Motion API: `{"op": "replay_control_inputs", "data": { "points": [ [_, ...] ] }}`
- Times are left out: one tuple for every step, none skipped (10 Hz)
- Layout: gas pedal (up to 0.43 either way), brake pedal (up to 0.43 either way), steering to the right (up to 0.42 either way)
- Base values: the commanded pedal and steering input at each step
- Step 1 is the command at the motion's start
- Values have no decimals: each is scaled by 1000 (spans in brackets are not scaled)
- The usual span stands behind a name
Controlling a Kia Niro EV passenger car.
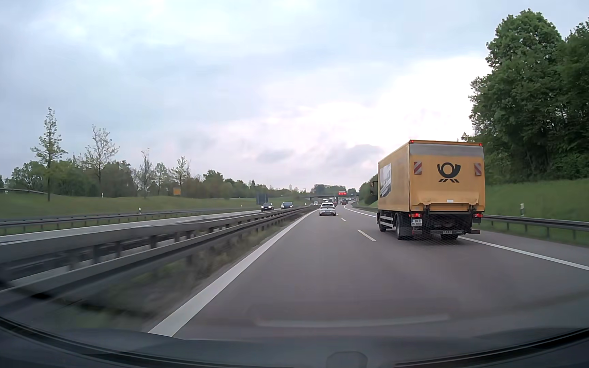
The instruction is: Follow the waypoints while adhering to traffic rules and regulations
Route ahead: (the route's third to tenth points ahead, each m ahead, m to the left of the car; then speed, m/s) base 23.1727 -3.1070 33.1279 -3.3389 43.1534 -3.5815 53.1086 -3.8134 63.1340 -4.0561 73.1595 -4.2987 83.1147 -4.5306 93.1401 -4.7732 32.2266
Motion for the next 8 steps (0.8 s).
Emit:
{"op": "replay_control_inputs", "data": {
  "points": [
    [157, 0, 2],
    [157, 0, 2],
    [150, 0, 2],
    [138, 0, 2],
    [130, 0, 2],
    [118, 0, 2],
    [118, 0, 2],
    [118, 0, 2]
  ]
}}
